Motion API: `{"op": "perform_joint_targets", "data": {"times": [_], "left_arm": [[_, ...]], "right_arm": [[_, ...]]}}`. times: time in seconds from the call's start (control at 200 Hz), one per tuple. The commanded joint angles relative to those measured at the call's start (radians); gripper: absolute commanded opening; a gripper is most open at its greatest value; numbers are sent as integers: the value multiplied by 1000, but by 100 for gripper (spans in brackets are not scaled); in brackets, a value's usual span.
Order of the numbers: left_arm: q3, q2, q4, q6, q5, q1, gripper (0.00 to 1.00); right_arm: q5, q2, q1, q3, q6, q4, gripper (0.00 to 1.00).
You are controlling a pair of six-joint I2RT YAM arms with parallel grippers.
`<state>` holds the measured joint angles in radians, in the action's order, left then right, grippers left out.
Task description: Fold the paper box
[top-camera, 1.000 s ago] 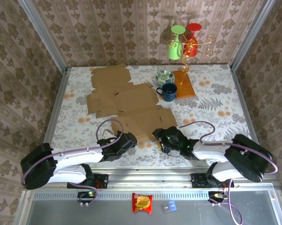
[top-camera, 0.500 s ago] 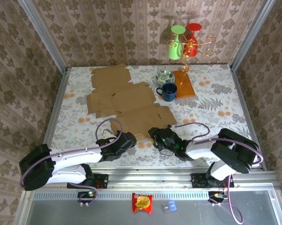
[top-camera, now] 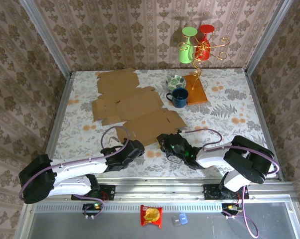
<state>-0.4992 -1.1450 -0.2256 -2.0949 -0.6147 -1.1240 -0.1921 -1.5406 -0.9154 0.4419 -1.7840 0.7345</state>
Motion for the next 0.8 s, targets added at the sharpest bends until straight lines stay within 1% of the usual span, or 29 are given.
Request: {"op": "perform_joint_targets", "data": {"times": [0.0,0.105,0.135,0.18,0.205,0.26,0.3,0.355,0.4,0.445,0.53,0.63,0.795], "left_arm": [[-10,20,-38,-534,-13,-1,0],[-9,28,-44,-534,-14,0,0],[-9,33,-49,-532,-15,0,0],[-20,46,-78,-519,-15,1,0],[-33,58,-112,-510,-10,6,8],[-66,87,-188,-459,2,22,33],[-83,114,-224,-407,19,41,45],[-107,150,-286,-342,29,60,58],[-138,185,-356,-287,38,77,66],[-169,217,-427,-203,57,97,69],[-216,280,-525,-76,62,129,73],[-279,353,-619,57,25,160,75],[-454,427,-756,380,-58,259,74]], "right_arm": [[-58,-3,-6,40,10,5,12],[-56,-5,-2,47,6,1,7],[-52,-4,-2,54,7,-4,0],[-38,4,4,70,9,-34,0],[-28,13,9,84,15,-57,0],[-14,33,17,115,36,-106,0],[-11,54,21,143,55,-150,0],[-10,84,27,187,79,-207,0],[-12,101,35,225,94,-250,0],[-10,113,42,266,107,-278,0],[1,118,62,354,130,-327,0],[20,98,83,477,159,-370,0],[24,50,105,698,210,-460,0]]}}
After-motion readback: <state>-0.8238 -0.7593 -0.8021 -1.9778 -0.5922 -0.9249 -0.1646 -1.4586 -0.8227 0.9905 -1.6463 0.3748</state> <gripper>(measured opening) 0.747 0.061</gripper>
